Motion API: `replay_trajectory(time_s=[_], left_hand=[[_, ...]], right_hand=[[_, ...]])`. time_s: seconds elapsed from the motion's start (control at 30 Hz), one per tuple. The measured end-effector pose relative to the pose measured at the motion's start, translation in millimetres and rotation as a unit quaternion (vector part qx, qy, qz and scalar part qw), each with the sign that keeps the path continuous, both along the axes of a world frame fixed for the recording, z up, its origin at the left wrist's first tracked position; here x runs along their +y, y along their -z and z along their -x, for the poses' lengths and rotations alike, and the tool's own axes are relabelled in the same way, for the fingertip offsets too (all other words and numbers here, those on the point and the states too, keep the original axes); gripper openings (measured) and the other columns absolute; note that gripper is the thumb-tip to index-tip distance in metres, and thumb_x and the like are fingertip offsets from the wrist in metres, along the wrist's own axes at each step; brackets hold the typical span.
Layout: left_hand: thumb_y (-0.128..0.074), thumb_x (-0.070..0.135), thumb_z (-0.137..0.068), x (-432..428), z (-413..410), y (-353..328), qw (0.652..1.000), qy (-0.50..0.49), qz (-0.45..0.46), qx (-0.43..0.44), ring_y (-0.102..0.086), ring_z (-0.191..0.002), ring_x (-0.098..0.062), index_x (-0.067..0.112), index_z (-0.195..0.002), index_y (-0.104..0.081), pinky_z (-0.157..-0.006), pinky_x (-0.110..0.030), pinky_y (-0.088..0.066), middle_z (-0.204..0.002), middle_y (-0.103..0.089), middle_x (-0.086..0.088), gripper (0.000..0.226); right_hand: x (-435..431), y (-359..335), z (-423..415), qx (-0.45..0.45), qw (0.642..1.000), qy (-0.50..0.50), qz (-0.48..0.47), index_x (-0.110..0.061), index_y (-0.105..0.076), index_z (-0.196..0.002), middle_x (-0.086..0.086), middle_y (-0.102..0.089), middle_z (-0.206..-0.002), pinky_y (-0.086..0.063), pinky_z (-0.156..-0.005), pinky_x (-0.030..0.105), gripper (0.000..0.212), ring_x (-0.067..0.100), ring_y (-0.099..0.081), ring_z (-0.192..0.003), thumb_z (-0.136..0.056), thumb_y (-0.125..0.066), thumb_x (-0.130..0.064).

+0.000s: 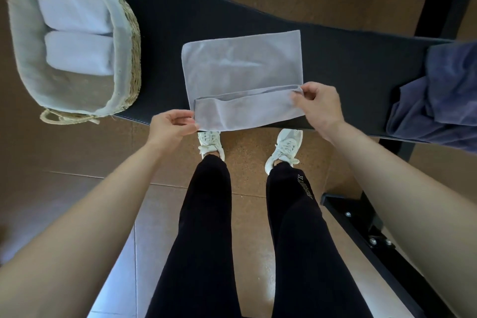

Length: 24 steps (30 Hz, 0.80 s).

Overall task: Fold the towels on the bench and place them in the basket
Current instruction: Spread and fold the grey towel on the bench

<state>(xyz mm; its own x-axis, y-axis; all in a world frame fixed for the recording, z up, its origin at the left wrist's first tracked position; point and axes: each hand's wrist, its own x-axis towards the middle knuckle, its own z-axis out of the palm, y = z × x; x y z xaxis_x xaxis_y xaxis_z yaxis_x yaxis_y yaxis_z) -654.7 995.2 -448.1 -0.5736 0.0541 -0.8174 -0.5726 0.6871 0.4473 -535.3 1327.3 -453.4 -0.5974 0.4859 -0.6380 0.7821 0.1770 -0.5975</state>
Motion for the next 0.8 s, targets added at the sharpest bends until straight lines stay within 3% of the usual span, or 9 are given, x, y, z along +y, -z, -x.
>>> replay_trajectory(time_s=[0.1, 0.2, 0.33, 0.47, 0.63, 0.73, 0.8], left_hand=[[-0.090, 0.021, -0.074, 14, 2, 7, 0.986, 0.074, 0.087, 0.120, -0.062, -0.096, -0.013, 0.024, -0.123, -0.067, -0.084, -0.022, -0.050, -0.109, -0.063, 0.001, 0.054], [-0.089, 0.028, -0.075, 22, 4, 24, 0.967, 0.172, 0.085, 0.170, -0.055, -0.114, -0.016, 0.026, -0.135, -0.055, -0.095, -0.032, -0.050, -0.125, -0.054, 0.001, 0.068], [-0.083, 0.038, -0.081, 33, 9, 37, 0.941, 0.258, 0.122, 0.184, -0.053, -0.118, -0.023, 0.025, -0.131, -0.055, -0.099, -0.044, -0.049, -0.125, -0.058, 0.000, 0.058], [-0.072, 0.047, -0.089, 35, 17, 40, 0.952, 0.235, 0.155, 0.118, -0.062, -0.102, -0.022, 0.029, -0.114, -0.063, -0.087, -0.043, -0.053, -0.110, -0.067, 0.001, 0.032], [-0.067, 0.030, -0.098, 20, 22, 34, 0.983, 0.173, 0.034, 0.051, -0.066, -0.091, -0.019, 0.019, -0.102, -0.069, -0.077, -0.036, -0.051, -0.097, -0.072, 0.002, 0.011], [-0.062, 0.023, -0.103, 10, 28, 24, 0.995, 0.088, -0.046, -0.024, -0.070, -0.088, -0.021, 0.019, -0.100, -0.066, -0.082, -0.041, -0.059, -0.097, -0.072, -0.003, 0.006], [-0.058, 0.021, -0.105, 11, 36, 19, 0.996, 0.061, -0.063, -0.020, -0.068, -0.086, -0.018, 0.015, -0.104, -0.065, -0.080, -0.041, -0.060, -0.097, -0.070, -0.002, 0.009]], right_hand=[[1, 9, 13, -0.023, 0.998, -0.029, -0.052, -0.018, -0.072, -0.107, 0.001, -0.062, -0.107, -0.052, -0.080, 0.023, 0.018, 0.011, -0.061, -0.093, -0.096, -0.068, -0.032], [3, 15, 18, -0.040, 0.999, -0.013, -0.025, -0.016, -0.069, -0.110, -0.002, -0.066, -0.105, -0.055, -0.085, 0.027, 0.018, 0.013, -0.063, -0.096, -0.096, -0.070, -0.027], [1, 22, 17, -0.061, 0.998, -0.015, -0.005, -0.015, -0.069, -0.109, -0.003, -0.066, -0.101, -0.056, -0.081, 0.028, 0.015, 0.015, -0.063, -0.094, -0.095, -0.070, -0.021], [1, 24, 16, -0.063, 0.998, -0.002, -0.011, -0.016, -0.066, -0.105, -0.003, -0.063, -0.101, -0.048, -0.075, 0.027, 0.010, 0.011, -0.057, -0.089, -0.098, -0.062, -0.022], [1, 14, 14, -0.048, 0.999, 0.004, 0.005, -0.017, -0.062, -0.106, 0.000, -0.064, -0.105, -0.054, -0.085, 0.034, 0.008, 0.018, -0.062, -0.100, -0.102, -0.058, -0.022], [1, 3, 19, -0.019, 1.000, -0.010, -0.003, -0.015, -0.061, -0.108, 0.000, -0.064, -0.108, -0.054, -0.079, 0.027, 0.009, 0.015, -0.062, -0.098, -0.103, -0.058, -0.023], [4, -4, 27, -0.004, 0.999, -0.030, -0.031, -0.016, -0.060, -0.109, -0.004, -0.062, -0.104, -0.050, -0.076, 0.022, 0.010, 0.011, -0.061, -0.093, -0.103, -0.058, -0.025]])
